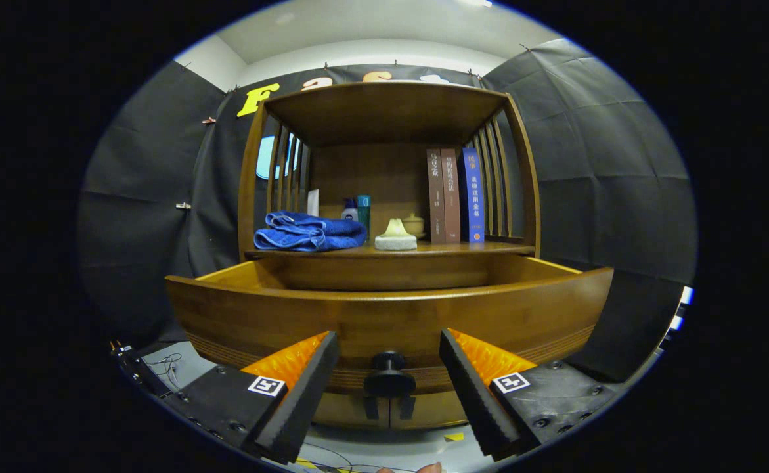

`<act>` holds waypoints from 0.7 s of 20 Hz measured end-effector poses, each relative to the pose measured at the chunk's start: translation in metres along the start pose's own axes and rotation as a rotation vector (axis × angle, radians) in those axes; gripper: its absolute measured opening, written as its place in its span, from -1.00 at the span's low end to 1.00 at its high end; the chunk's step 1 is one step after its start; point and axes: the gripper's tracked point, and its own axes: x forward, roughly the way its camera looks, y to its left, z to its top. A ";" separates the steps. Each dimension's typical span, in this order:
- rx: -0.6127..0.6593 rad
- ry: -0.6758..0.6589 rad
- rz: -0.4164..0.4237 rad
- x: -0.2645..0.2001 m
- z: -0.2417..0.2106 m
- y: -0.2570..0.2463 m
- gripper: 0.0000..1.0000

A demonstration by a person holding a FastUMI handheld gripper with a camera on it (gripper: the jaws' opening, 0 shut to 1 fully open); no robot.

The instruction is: Pull open the drawer, take out the items inside it, and place them on the countertop above the cabinet.

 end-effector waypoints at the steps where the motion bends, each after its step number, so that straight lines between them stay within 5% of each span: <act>1: 0.002 0.007 -0.004 0.003 -0.004 -0.001 0.98; 14: -0.027 0.013 -0.006 0.030 -0.001 -0.001 0.97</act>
